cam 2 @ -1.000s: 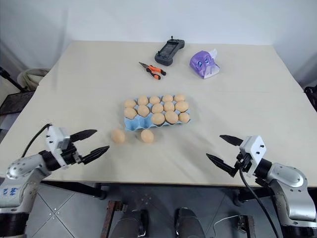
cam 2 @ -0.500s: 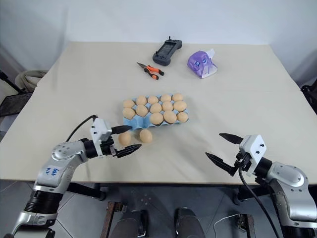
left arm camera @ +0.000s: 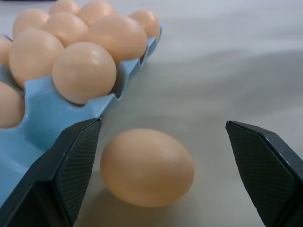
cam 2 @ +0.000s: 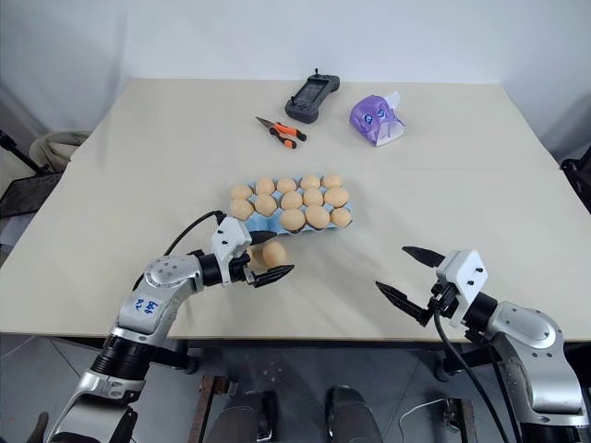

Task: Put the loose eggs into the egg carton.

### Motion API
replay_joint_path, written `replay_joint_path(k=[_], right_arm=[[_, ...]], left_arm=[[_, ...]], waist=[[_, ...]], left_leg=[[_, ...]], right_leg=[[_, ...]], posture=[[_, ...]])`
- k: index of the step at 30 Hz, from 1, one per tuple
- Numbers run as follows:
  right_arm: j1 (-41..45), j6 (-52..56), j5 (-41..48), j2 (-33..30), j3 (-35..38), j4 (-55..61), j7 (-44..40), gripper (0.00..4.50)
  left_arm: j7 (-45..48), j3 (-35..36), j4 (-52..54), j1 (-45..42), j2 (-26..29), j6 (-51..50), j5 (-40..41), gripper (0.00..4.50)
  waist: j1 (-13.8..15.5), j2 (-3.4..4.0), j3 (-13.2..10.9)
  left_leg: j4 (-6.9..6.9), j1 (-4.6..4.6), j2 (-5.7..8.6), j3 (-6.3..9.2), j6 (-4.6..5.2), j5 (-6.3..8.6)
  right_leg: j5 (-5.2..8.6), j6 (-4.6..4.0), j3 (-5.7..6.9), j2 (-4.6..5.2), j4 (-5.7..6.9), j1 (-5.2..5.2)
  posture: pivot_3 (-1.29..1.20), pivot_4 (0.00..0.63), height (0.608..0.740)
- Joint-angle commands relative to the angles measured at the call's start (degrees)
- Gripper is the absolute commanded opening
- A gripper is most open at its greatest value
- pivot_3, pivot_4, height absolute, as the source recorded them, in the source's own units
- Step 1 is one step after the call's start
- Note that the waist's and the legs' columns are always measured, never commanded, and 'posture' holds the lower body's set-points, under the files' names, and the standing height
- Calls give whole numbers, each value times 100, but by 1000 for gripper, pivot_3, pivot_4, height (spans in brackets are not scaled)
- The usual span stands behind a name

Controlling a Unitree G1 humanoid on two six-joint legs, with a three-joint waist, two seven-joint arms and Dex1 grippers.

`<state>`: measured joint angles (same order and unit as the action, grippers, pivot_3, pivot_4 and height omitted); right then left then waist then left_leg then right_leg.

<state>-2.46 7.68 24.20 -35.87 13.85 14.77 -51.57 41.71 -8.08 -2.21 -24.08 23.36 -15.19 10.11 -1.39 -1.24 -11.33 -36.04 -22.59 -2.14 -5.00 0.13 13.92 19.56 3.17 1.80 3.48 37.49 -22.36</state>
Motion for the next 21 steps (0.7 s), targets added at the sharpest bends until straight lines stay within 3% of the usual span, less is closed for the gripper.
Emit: replay_joint_path(k=[1,6,10,16,21], right_arm=[[-22,-31,122,31,34,204,51,4500],[81,-17,120,50,-6,152,77,4500],[135,-19,115,59,-37,118,75,4500],[163,-15,118,67,-58,90,76,4500],[178,-32,103,83,-101,35,85,4500]], left_arm=[[-26,-37,162,138,45,24,-109,3896],[-21,-35,221,162,77,8,-179,2296],[77,39,285,169,86,-33,-68,1401],[222,555,583,248,128,-275,533,1401],[618,776,645,394,493,-330,783,1401]], waist=[[-2,0,0],[-5,0,0],[-3,-1,1],[-15,-2,0],[-18,-2,0]], left_leg=[[2,7,0,-4,1,1],[6,19,0,-28,4,2],[6,23,0,-33,6,4],[9,22,0,-37,7,5],[13,20,-1,-40,7,5]], right_leg=[[0,0,-4,0,0,3],[-3,6,-32,0,1,2],[-5,8,-39,0,1,4],[-5,8,-44,0,1,0],[-5,8,-45,-1,0,-6]], posture=[[0,150,740],[0,150,740],[0,150,740],[0,150,740],[0,150,740]])
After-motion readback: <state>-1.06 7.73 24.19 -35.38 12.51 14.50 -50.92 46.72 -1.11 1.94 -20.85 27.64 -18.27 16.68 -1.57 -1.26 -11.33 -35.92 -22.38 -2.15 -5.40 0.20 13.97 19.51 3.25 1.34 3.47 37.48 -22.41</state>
